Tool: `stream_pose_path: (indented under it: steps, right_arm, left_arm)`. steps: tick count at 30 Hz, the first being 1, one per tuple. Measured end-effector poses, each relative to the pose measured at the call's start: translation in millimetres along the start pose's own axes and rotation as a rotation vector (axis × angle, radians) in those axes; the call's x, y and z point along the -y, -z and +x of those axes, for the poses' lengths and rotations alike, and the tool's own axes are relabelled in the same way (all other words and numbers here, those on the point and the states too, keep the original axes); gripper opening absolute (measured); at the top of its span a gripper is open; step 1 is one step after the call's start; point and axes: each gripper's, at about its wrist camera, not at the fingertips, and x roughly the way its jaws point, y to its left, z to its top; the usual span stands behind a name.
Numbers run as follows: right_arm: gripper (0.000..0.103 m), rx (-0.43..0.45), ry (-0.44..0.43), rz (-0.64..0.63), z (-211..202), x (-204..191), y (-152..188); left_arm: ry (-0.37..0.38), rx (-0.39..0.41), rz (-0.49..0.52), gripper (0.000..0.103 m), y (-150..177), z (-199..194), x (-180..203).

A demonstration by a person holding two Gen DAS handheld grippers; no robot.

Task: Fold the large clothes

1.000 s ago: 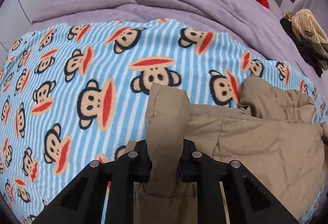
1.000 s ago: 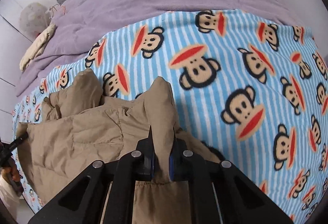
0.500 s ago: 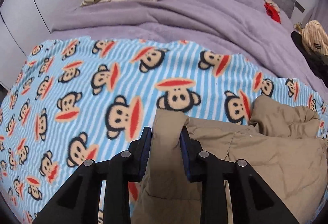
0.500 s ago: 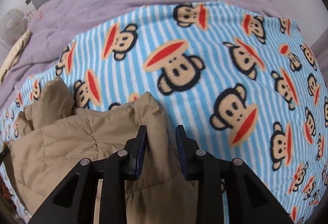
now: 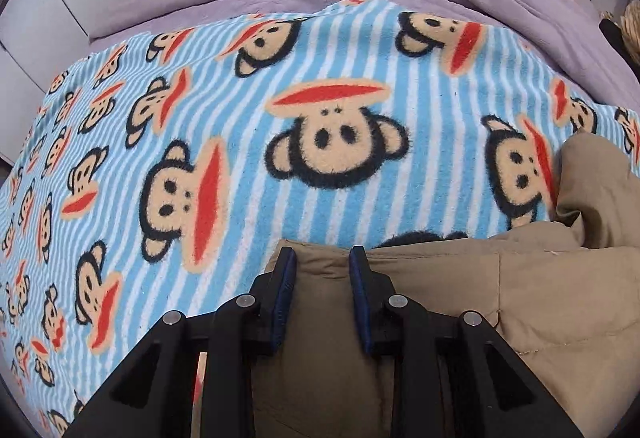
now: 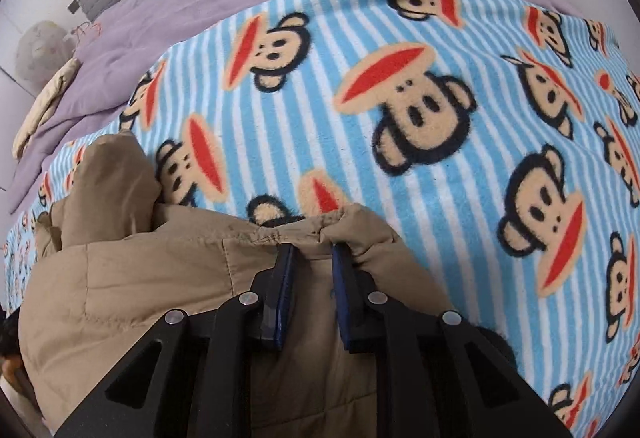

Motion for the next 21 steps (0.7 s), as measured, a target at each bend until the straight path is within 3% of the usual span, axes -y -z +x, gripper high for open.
stream_pose_path:
  steps: [4,9,13,21]
  right_arm:
    - [0.020,-0.019,0.023,-0.005,-3.0,-3.9,-6.8]
    - [0.027,-0.003,-0.019,0.012,-45.8,-6.2,-6.4]
    - [0.058,0.039,-0.076,0.035,-85.5,-4.1,11.6]
    - [0.058,0.001,-0.172,0.096,-124.5,0.5,69.2]
  left_arm:
    - [0.007,-0.012,-0.007,0.030,-3.9,-18.3,-7.1]
    - [0.036,0.034,0.048,0.030,5.5,-69.0,-16.4]
    - [0.072,0.030,0.078,0.030,26.4,-100.9,-16.2]
    - [0.128,-0.014,0.079,0.031,73.5,-131.3,-2.6]
